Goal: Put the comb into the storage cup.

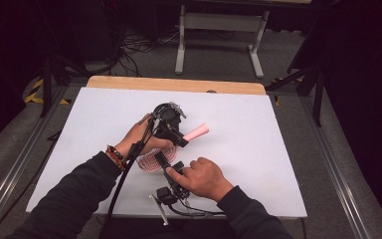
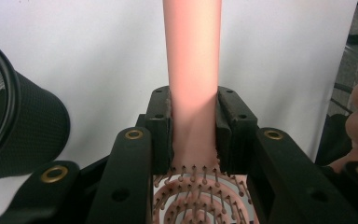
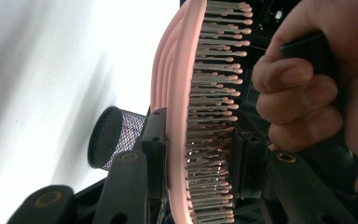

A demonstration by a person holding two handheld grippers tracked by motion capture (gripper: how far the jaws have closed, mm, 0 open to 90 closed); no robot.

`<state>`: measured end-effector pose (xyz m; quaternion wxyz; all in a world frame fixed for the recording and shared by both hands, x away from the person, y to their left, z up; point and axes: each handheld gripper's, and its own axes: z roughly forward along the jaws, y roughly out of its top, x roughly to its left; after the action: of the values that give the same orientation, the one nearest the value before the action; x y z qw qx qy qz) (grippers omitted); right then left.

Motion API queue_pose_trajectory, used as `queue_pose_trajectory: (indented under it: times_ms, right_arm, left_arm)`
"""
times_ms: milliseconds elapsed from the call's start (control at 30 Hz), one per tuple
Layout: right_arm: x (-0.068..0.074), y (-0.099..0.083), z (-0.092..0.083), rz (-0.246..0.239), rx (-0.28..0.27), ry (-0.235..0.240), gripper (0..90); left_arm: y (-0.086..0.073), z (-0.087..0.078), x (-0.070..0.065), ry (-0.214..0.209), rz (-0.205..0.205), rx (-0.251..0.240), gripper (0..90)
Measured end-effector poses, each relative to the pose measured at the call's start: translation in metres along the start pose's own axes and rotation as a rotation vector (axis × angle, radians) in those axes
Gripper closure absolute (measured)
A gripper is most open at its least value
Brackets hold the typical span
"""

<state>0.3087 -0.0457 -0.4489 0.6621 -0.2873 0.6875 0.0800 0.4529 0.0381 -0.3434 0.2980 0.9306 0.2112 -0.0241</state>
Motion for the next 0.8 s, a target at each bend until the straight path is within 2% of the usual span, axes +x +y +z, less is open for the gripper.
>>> queue_pose_trajectory:
  times_ms: [133,167,267,333,367,433,467,500,533,567,600,633,700,767,800]
  right_arm:
    - [-0.002,-0.003,-0.002,0.035,0.0,-0.001,64.2]
    - [-0.003,-0.004,-0.003,0.057,-0.007,0.003,64.2]
    - [-0.004,-0.005,-0.005,0.08,0.004,0.0,64.3]
    - [-0.007,-0.007,-0.005,0.091,-0.001,-0.016,64.4]
    - [-0.008,-0.008,-0.006,0.097,0.0,-0.016,64.4]
    - [-0.01,-0.01,-0.008,0.115,0.006,-0.025,64.5]
    - [-0.011,-0.01,-0.008,0.102,0.005,-0.022,64.5]
    - [-0.011,-0.01,-0.008,0.102,0.005,-0.022,64.5]
    - [-0.012,-0.011,-0.009,0.108,0.006,-0.027,64.6]
    - [-0.014,-0.011,-0.008,0.112,0.007,-0.038,64.6]
    - [-0.015,-0.012,-0.008,0.117,0.007,-0.041,64.6]
    - [-0.016,-0.012,-0.008,0.12,0.012,-0.048,64.6]
    - [-0.019,-0.012,-0.009,0.127,0.01,-0.065,64.6]
    - [-0.018,-0.011,-0.01,0.134,0.015,-0.08,64.6]
    - [-0.02,-0.011,-0.009,0.119,0.004,-0.09,64.7]
  left_arm:
    - [0.0,0.001,-0.001,0.002,0.003,-0.008,68.1]
    - [0.0,0.001,-0.001,0.005,0.013,-0.018,67.5]
    - [-0.002,-0.004,0.0,-0.007,0.017,-0.058,67.0]
    - [-0.004,-0.008,-0.002,0.01,0.064,-0.086,63.2]
    - [-0.005,-0.011,-0.002,0.009,0.072,-0.096,59.8]
    - [-0.008,-0.017,-0.002,0.006,0.084,-0.119,58.7]
    - [-0.011,-0.021,-0.001,0.022,0.086,-0.148,56.7]
    - [-0.011,-0.021,-0.001,0.022,0.086,-0.148,52.2]
    - [-0.012,-0.025,-0.001,0.03,0.087,-0.155,52.2]
    - [-0.015,-0.029,-0.002,0.061,0.107,-0.186,46.2]
    - [-0.016,-0.032,-0.003,0.066,0.115,-0.2,44.3]
    - [-0.017,-0.034,-0.003,0.065,0.105,-0.211,41.8]
    - [-0.018,-0.035,-0.003,0.112,0.081,-0.219,30.3]
    - [-0.02,-0.037,0.0,0.103,0.048,-0.237,24.4]
    - [-0.02,-0.037,0.001,0.114,0.032,-0.24,19.2]
